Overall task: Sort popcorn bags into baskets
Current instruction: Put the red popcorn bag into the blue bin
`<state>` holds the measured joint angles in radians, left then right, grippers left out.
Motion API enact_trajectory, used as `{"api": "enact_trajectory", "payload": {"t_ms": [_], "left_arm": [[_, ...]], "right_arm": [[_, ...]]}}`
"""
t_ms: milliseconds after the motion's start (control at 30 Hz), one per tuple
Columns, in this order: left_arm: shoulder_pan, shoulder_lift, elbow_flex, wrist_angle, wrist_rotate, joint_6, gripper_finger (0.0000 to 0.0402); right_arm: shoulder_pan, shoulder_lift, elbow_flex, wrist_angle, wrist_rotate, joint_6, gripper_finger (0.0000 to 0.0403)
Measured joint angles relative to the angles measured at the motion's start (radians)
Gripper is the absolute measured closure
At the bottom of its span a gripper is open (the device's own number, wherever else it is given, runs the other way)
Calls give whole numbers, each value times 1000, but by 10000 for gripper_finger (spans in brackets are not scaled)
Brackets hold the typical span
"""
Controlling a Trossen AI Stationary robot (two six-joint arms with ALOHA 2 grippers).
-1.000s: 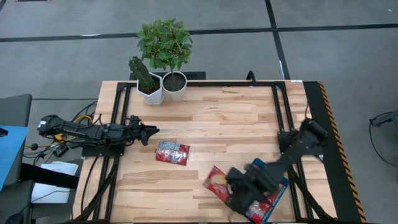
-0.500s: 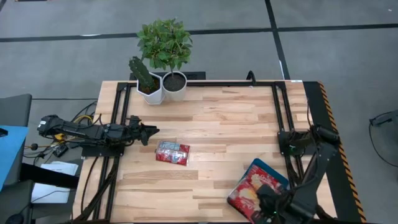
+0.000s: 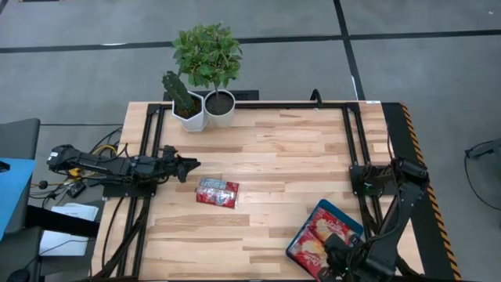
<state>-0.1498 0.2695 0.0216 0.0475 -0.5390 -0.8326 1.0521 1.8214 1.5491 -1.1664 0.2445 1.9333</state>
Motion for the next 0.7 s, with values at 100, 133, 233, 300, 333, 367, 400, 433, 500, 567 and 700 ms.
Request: {"api": "enact_trajectory", "payload": {"t_ms": [100,133,233,300,333,367,400,433,500,567,700], "left_arm": [[0,0,0,0,-10,-1,219],[0,0,0,0,-15,-1,219],[0,0,0,0,-16,-2,219],[0,0,0,0,-16,-2,219],[0,0,0,0,-17,-2,219],[0,0,0,0,-19,-2,219],[0,0,0,0,-23,-2,219],[0,0,0,0,-27,-2,219],[0,0,0,0,-35,-2,219],[0,0,0,0,-41,-2,219],[0,0,0,0,-43,-2,219]], "right_arm": [[-7,0,-16,8,-7,-1,343],[-7,-1,-22,14,-9,-2,339],[-9,-1,-40,68,-35,-46,331],[-13,-1,-42,82,-62,-53,326],[-14,-1,-42,81,-74,-54,322],[-15,-1,-42,78,-82,-54,319],[-18,-1,-42,76,-83,-57,314],[-20,-1,-42,74,-83,-59,309],[-23,-1,-42,73,-86,-78,297],[-29,-1,-42,68,-86,-92,284],[-59,-1,-42,55,-86,-144,249]]}}
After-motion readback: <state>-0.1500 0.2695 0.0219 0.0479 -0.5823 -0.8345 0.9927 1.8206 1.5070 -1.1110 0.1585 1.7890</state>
